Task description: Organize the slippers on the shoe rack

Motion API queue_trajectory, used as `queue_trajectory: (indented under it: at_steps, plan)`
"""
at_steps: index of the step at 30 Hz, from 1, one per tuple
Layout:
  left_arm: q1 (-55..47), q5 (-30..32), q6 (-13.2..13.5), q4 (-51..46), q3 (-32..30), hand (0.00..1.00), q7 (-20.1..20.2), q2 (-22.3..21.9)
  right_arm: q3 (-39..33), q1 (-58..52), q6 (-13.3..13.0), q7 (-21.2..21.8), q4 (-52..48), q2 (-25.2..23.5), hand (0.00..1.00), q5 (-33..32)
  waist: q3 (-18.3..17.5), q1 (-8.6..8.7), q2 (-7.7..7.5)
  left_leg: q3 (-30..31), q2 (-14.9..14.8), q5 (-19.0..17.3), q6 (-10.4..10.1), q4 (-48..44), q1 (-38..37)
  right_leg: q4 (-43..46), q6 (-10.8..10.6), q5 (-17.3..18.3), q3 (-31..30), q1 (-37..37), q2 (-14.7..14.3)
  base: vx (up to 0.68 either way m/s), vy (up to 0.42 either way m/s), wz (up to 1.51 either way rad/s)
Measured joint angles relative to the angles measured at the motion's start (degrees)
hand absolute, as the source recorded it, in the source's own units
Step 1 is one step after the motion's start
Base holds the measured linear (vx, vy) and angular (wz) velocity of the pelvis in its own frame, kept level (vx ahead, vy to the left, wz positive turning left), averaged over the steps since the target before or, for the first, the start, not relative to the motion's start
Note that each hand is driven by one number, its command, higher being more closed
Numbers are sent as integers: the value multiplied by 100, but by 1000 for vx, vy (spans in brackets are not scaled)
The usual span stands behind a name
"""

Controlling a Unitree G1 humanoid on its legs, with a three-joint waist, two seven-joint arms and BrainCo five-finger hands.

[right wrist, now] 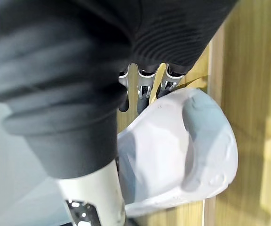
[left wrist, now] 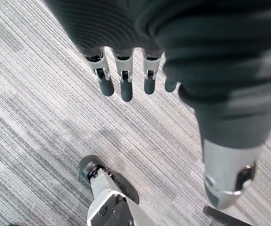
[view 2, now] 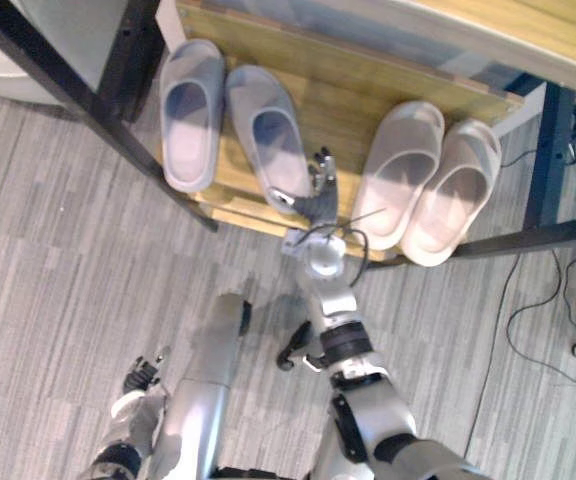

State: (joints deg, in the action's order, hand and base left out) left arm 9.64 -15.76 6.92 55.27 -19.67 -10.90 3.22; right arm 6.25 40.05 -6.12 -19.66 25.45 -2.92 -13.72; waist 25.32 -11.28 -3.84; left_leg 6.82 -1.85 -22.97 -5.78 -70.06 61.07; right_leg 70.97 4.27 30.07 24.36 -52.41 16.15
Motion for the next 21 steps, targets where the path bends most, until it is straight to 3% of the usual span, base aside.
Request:
queue_trajectory:
  at_steps: [8,21]
  plan:
    - [23,103,0,-1,-90,0,-29,-18,544,-26,-19,90,-10,-263,0,-285,6,-10,-11,-5,-7,0,0,75,-46,-69,-21,-11,15,48,-7,2,1,0]
    - [50,89,6,-75,-92,0,-140,-52,521,1,96,15,-6,-169,0,-434,39,-54,17,16,21,-2,3,82,-177,-79,-22,-7,44,198,14,1,0,1]
